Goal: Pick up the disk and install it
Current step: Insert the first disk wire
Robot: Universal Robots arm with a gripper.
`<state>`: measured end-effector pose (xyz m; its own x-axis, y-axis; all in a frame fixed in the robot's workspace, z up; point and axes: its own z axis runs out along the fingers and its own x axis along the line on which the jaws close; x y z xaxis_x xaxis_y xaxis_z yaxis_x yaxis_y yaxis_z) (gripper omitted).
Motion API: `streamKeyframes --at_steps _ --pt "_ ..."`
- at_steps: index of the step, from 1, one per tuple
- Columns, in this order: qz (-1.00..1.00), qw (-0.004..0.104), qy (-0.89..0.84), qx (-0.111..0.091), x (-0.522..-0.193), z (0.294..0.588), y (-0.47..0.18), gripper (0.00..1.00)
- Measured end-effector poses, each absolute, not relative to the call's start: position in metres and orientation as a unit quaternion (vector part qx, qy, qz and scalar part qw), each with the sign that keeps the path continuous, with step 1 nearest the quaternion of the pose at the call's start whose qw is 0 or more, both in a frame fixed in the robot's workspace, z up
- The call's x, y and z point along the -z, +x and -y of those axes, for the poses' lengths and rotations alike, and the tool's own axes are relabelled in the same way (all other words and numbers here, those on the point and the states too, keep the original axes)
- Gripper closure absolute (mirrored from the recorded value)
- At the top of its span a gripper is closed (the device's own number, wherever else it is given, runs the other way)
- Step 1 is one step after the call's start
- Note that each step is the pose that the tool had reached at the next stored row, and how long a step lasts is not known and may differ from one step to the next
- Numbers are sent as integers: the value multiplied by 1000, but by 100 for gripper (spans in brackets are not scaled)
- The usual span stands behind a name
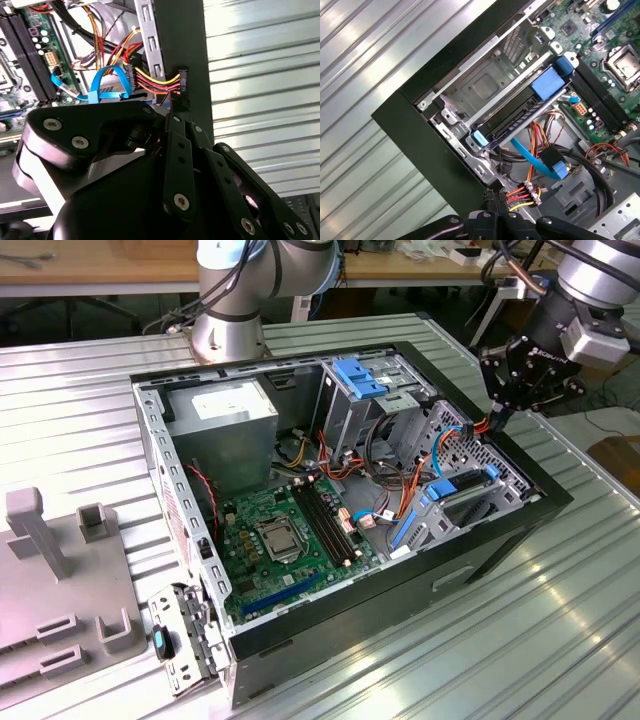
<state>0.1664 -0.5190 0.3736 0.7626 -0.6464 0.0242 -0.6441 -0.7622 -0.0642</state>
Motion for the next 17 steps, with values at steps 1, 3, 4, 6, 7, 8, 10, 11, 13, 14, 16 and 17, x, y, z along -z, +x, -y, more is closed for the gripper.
streamKeyframes --at_steps 1,3,4,6,7,8,10,11,13,14,16,17 --pt "-339 29 -940 29 -374 519 166 89" --pt "-326 30 -944 31 -374 519 166 89" --pt "-316 30 -948 31 -374 519 166 89" --pt "-294 31 -955 30 -374 519 166 89" --pt "-285 31 -958 30 -374 519 166 89" --pt "-277 32 -960 30 -374 519 166 89" --pt "-259 32 -965 30 -374 519 166 89" --pt "-250 33 -967 30 -373 518 166 89" --pt "-234 33 -971 30 -373 518 166 89" --pt "-226 33 -973 29 -374 518 166 89" --pt "-211 34 -976 29 -374 518 166 89" --pt "-200 34 -979 29 -374 518 166 89"
